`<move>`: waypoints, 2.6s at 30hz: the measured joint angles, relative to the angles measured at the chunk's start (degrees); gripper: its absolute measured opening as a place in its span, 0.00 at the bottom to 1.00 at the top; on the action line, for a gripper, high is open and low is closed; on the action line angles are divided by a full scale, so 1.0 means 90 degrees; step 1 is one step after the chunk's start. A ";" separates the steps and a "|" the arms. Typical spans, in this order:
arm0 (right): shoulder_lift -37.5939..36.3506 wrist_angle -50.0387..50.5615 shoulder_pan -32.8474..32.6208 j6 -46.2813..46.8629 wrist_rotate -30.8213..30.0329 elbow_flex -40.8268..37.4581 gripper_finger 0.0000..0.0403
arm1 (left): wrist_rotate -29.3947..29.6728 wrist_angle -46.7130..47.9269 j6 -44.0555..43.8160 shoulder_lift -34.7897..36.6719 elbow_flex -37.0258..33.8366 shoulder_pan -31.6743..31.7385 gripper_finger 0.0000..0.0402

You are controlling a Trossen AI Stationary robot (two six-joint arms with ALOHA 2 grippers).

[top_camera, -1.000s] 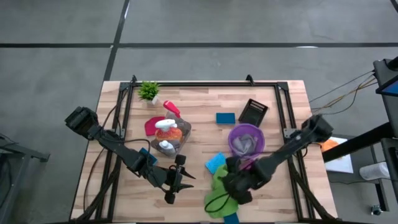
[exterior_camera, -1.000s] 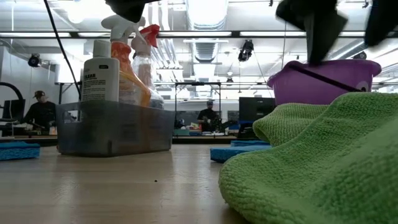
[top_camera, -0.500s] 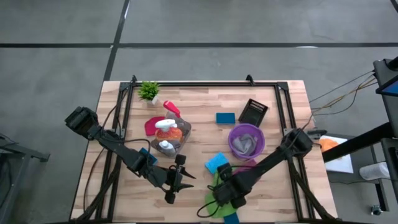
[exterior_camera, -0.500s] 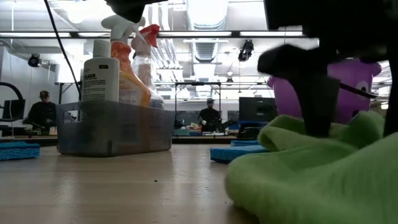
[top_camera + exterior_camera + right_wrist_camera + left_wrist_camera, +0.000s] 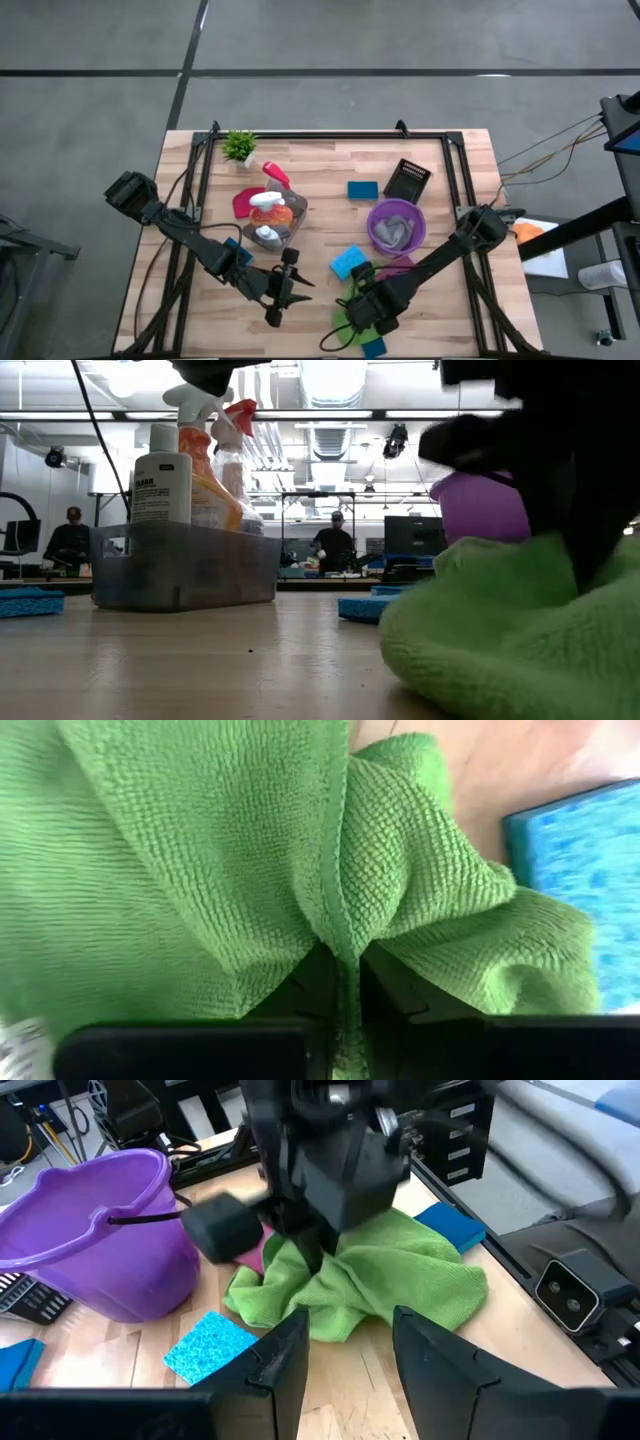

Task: Pick & Place Kitchen Items
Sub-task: Put the green microfiber cloth into the purple bucket

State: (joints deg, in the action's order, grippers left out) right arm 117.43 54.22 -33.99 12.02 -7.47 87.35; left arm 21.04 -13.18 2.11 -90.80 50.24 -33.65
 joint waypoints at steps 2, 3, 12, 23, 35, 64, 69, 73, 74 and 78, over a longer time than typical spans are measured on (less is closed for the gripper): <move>-0.0189 0.0000 -0.0041 0.0003 -0.0050 0.0000 0.05 | 0.0004 0.0003 0.0000 0.0000 0.0000 0.0000 0.37; -0.0291 -0.0001 -0.0061 0.0008 -0.0063 0.0000 0.05 | 0.0024 0.0015 0.0000 0.0000 0.0000 0.0000 0.37; -0.1635 -0.0196 -0.0268 0.0038 -0.0872 -0.0274 0.05 | 0.0054 -0.0009 0.0080 -0.0002 0.0000 0.0000 0.37; -0.4181 -0.2652 -0.0327 0.0042 -0.1577 -0.2776 0.04 | 0.0119 -0.0028 0.0102 -0.0002 0.0000 0.0000 0.37; -0.6393 -0.6495 -0.0339 -0.0649 -0.1858 -0.5322 0.04 | 0.0119 -0.0028 0.0117 -0.0002 0.0000 0.0000 0.37; -0.5754 -0.6454 -0.0281 -0.0841 -0.2560 -0.4904 0.37 | 0.0114 0.0038 0.0092 -0.0005 0.0000 0.0002 0.37; -0.5604 -0.6355 -0.0247 -0.1005 -0.2576 -0.4810 0.45 | 0.0112 0.0045 0.0073 -0.0005 0.0000 0.0002 0.37; -0.5403 -0.6066 -0.0247 -0.0952 -0.2502 -0.4748 0.24 | 0.0112 0.0045 0.0075 -0.0005 0.0000 0.0002 0.37; -0.5371 -0.6044 -0.0247 -0.0873 -0.2412 -0.4735 0.17 | 0.0112 0.0045 0.0075 -0.0005 0.0000 0.0002 0.37; -0.5160 -0.6036 -0.0236 -0.0435 -0.1893 -0.4719 0.09 | 0.0112 0.0045 0.0075 -0.0005 0.0000 0.0002 0.37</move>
State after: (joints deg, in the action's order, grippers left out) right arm 70.98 -0.11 -36.12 8.10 -24.52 44.88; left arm 22.04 -12.78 2.79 -90.85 50.24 -33.63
